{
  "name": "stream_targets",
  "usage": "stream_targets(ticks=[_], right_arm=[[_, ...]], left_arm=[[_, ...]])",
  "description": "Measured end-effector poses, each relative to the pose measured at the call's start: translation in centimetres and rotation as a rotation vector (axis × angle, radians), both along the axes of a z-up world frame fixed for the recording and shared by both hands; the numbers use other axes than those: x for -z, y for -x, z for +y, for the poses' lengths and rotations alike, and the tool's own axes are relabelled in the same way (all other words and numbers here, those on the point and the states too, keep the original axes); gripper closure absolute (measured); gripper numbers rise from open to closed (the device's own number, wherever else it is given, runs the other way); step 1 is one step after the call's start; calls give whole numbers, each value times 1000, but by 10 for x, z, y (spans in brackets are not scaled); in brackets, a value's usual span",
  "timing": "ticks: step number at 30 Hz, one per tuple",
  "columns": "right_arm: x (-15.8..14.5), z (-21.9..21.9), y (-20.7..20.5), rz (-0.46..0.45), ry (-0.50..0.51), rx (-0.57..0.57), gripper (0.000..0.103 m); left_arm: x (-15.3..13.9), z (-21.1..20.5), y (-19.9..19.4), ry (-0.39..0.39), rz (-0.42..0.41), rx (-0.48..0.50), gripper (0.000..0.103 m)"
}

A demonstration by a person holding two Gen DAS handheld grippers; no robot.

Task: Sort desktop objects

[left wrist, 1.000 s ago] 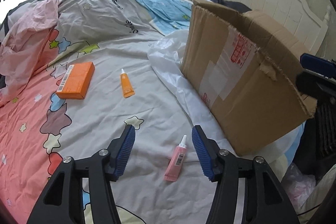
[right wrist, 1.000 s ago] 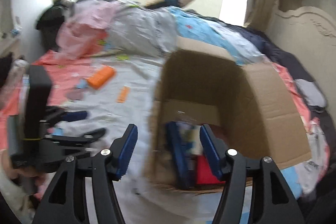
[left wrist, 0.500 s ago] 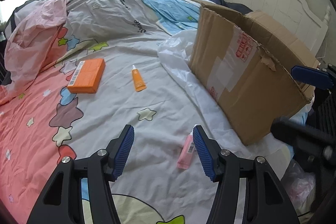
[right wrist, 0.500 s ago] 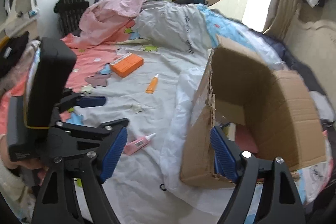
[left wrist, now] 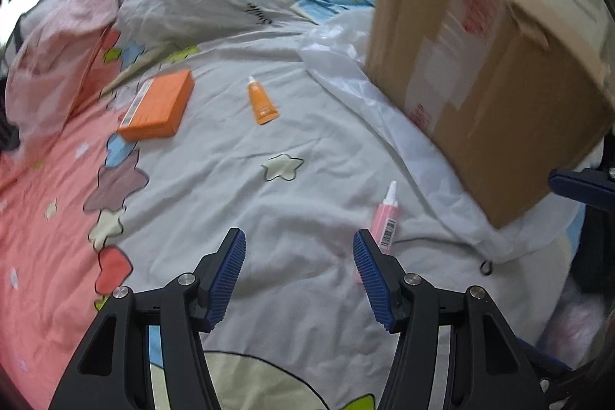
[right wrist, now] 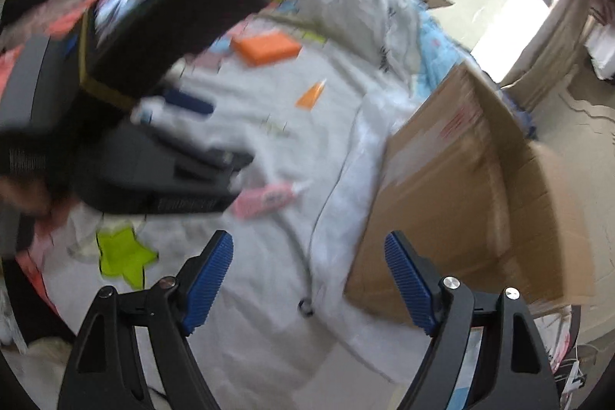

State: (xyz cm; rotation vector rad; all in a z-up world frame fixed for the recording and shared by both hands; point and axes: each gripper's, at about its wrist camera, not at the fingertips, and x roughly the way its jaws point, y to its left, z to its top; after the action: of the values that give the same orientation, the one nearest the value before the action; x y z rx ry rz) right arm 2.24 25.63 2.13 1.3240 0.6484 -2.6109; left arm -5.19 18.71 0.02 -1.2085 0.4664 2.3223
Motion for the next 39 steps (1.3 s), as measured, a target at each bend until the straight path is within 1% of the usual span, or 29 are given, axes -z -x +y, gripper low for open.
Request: stream_targets(ticks=[2, 5, 8, 11, 15, 18, 24, 25, 26, 27, 28, 30, 33, 37, 39], right_arm=[[12, 11, 1, -24, 20, 13, 24], [30, 34, 4, -70, 77, 48, 24], [38, 53, 6, -119, 217, 46, 24], [47, 66, 11, -167, 309, 43, 24], [53, 73, 11, -176, 351, 17, 25], [56, 71, 8, -170, 363, 11, 24], [57, 74, 6, -167, 379, 2, 24], [56, 74, 6, -168, 380, 2, 24], [56, 75, 6, -169, 384, 0, 24], [56, 71, 5, -168, 385, 6, 24], [55, 67, 4, -166, 386, 14, 24], [55, 57, 3, -164, 386, 30, 24], [54, 42, 1, -160, 387, 54, 24], [53, 38, 0, -160, 388, 57, 24], [54, 39, 0, -162, 392, 62, 24]], left_arm=[[6, 8, -4, 24, 10, 41, 42], [14, 21, -10, 60, 31, 104, 42], [19, 30, -10, 79, 46, 135, 42], [22, 35, -8, 85, 46, 145, 42], [24, 38, -7, 90, 35, 170, 42], [25, 43, -15, 96, 28, 223, 42], [37, 54, -7, 98, -32, 218, 43], [37, 55, -5, 92, -40, 216, 44], [37, 56, -4, 83, -51, 216, 51], [36, 55, -3, 79, -60, 216, 61], [36, 54, -3, 76, -67, 217, 67], [34, 53, -1, 71, -80, 219, 84], [30, 50, 0, 61, -92, 222, 84], [24, 49, -4, 53, -80, 228, 84], [16, 47, -6, 51, -68, 230, 84]])
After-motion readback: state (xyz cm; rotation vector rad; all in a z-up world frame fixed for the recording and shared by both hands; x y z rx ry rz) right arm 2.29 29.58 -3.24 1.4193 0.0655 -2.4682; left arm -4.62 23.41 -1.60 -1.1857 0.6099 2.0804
